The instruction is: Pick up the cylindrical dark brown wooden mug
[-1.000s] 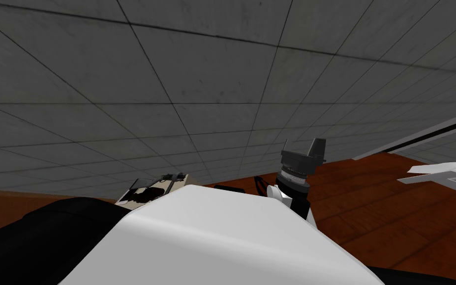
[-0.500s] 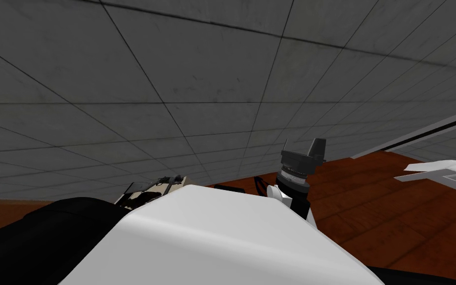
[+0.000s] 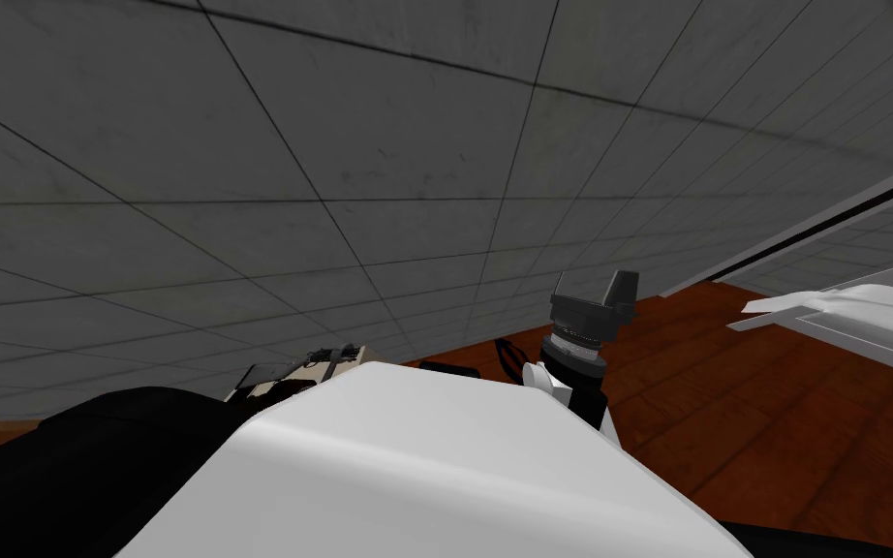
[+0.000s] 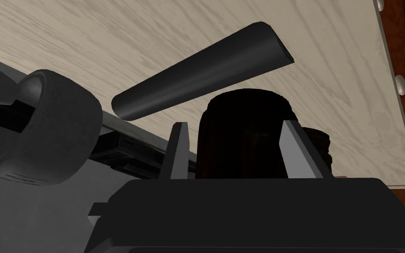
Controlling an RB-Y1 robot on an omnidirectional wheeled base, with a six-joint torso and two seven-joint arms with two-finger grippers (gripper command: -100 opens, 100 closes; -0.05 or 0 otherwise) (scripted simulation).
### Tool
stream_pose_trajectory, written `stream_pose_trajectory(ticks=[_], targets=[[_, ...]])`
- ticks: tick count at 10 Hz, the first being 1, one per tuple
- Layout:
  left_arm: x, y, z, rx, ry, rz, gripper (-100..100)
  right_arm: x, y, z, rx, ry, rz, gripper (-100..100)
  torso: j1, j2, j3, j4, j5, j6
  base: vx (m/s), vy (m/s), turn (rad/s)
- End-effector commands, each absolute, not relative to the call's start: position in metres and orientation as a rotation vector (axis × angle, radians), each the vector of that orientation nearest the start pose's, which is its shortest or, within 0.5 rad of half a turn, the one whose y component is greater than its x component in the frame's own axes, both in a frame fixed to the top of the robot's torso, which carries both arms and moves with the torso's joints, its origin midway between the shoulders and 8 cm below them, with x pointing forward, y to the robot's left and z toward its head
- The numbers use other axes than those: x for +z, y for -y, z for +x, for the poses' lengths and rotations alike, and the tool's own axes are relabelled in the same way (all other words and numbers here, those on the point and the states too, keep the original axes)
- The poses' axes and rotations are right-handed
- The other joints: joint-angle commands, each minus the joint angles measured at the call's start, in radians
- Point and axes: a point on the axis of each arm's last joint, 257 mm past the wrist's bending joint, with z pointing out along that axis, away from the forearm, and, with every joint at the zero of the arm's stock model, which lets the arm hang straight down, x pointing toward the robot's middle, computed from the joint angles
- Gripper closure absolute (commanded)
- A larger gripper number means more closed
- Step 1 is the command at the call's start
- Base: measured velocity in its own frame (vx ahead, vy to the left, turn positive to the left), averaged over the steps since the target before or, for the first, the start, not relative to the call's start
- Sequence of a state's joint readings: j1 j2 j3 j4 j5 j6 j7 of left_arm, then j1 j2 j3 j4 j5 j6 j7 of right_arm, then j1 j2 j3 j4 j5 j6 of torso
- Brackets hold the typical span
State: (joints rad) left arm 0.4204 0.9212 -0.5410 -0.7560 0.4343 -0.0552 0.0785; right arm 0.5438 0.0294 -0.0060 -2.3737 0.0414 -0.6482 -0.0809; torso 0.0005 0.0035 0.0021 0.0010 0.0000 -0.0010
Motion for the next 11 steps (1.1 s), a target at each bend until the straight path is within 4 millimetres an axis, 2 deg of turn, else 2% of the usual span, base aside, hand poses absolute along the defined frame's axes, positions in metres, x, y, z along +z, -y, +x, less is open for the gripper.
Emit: stream_pose_trajectory(ticks=[1,4,5,6,9,10,11], targets=[[-0.537,-0.66,0.024,0.238,-2.134,-1.591,100,0.077,0.272,0.293,1.371,-0.46,0.507,0,0.0,0.0,0.0,0.0,0.0,0.0,-0.01,0.004,0.017],[-0.537,-0.66,0.023,0.24,-2.136,-1.592,100,0.077,0.272,0.293,1.371,-0.46,0.507,0,-0.001,-0.002,-0.001,0.0,-0.001,0.001,0.0,0.0,0.0],[-0.537,-0.66,0.023,0.24,-2.136,-1.592,0,0.077,0.272,0.293,1.371,-0.46,0.507,0,-0.001,-0.003,-0.001,0.0,-0.001,0.001,0.0,0.0,0.0],[-0.528,-0.67,0.018,0.263,-2.137,-1.591,-100,0.077,0.272,0.293,1.371,-0.46,0.507,0,-0.001,-0.003,-0.001,0.0,-0.001,0.001,0.038,-0.011,0.004],[-0.513,-0.688,0.009,0.304,-2.137,-1.59,-100,0.077,0.272,0.293,1.371,-0.46,0.507,0,-0.001,-0.007,-0.004,-0.001,-0.001,0.001,0.067,-0.01,0.006],[-0.516,-0.684,0.01,0.293,-2.136,-1.59,-100,0.077,0.272,0.293,1.371,-0.46,0.507,0,-0.001,-0.007,-0.004,-0.001,-0.001,0.001,0.031,-0.005,0.003],[-0.516,-0.684,0.009,0.295,-2.136,-1.59,0,0.077,0.272,0.293,1.371,-0.46,0.507,0,-0.001,-0.005,-0.003,-0.001,-0.001,0.001,0.006,-0.001,-0.001]])
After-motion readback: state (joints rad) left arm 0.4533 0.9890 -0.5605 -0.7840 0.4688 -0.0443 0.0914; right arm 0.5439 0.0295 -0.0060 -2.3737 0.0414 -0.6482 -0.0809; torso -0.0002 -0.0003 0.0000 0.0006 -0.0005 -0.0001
